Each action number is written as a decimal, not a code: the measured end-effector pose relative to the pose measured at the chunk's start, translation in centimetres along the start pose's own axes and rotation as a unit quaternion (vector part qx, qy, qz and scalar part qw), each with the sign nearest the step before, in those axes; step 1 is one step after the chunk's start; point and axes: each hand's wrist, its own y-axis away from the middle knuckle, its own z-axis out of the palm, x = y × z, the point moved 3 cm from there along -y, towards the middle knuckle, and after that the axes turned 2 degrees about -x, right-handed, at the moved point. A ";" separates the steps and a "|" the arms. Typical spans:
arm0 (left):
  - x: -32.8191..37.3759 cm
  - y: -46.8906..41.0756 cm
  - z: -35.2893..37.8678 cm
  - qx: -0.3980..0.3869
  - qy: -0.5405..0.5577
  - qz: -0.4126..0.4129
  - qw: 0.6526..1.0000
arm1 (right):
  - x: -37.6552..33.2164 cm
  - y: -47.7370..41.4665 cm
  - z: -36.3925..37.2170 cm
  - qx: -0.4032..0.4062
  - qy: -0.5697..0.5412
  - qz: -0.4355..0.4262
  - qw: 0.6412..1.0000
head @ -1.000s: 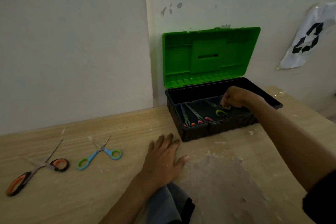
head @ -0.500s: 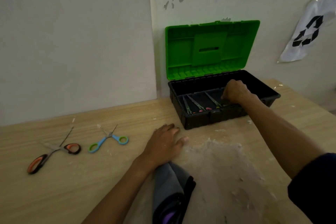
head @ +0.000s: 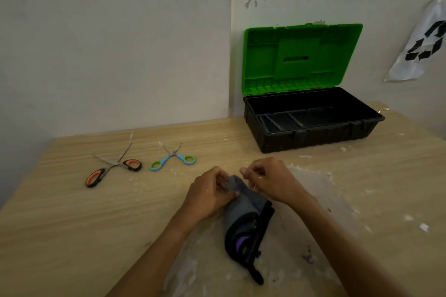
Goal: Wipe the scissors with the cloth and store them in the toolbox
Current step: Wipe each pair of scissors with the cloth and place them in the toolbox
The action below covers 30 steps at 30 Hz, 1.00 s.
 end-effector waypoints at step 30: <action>-6.0 -4.1 -10.1 0.207 -0.312 -0.055 0.926 | -2.5 -2.5 4.5 -0.080 -0.280 0.054 0.955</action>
